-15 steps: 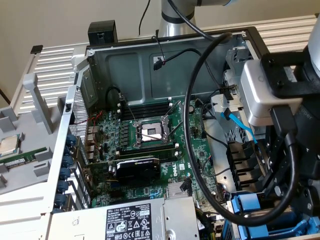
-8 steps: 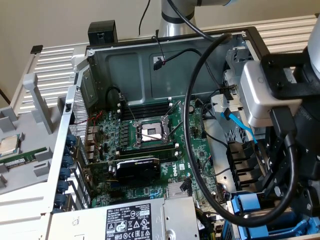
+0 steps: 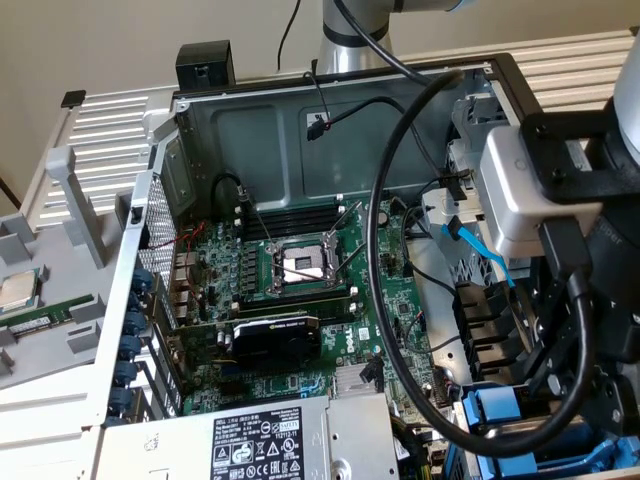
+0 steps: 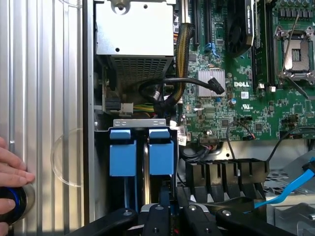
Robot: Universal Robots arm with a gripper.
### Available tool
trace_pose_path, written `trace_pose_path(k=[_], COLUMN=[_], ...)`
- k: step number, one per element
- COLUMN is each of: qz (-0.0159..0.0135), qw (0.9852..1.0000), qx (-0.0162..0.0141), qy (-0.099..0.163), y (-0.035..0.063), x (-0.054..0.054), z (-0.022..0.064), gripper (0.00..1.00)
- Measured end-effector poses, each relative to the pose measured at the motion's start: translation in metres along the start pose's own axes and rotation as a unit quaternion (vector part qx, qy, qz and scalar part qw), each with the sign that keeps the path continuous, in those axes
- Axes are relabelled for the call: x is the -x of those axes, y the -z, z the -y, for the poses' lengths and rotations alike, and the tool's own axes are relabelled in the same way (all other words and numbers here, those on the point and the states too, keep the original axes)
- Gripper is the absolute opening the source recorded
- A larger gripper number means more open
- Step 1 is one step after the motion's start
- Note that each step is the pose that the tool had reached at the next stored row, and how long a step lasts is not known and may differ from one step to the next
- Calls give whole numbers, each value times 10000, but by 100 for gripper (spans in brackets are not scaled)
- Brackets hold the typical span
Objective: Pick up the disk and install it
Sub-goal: 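Insert the second disk wire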
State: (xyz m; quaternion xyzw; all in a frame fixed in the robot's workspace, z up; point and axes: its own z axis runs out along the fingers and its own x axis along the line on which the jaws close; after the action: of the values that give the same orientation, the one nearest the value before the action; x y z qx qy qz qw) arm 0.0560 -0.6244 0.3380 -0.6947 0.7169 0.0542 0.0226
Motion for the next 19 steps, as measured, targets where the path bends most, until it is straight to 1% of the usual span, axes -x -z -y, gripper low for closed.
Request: trace_pose_path(k=[19], qz=[1], qw=[10000], qx=[0], qy=[-4], y=[-19], x=[-2], z=[1], gripper=[16])
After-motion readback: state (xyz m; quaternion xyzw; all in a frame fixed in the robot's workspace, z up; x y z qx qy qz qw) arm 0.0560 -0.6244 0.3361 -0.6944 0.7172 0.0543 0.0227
